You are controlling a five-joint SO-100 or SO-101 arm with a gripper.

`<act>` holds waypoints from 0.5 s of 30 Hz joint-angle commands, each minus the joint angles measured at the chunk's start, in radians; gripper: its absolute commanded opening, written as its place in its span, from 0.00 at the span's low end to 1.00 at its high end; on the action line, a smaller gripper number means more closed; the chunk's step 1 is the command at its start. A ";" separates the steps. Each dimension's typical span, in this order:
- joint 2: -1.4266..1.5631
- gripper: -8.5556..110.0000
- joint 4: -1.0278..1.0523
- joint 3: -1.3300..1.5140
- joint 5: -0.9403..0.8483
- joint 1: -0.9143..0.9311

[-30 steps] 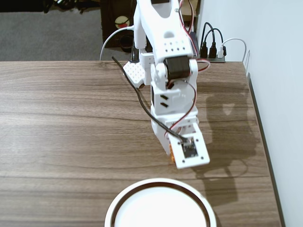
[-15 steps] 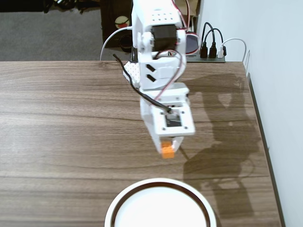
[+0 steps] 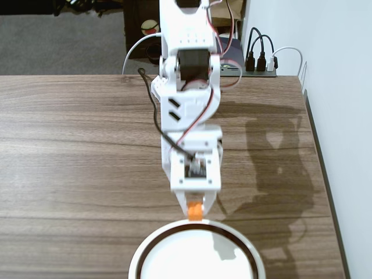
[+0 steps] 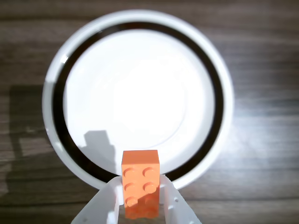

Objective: Grasp a lego block and put it on the plate.

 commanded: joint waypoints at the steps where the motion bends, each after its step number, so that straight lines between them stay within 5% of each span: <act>1: -0.057 0.11 -0.021 -0.063 0.006 0.006; 15: -0.275 0.11 -0.029 -0.195 0.044 0.025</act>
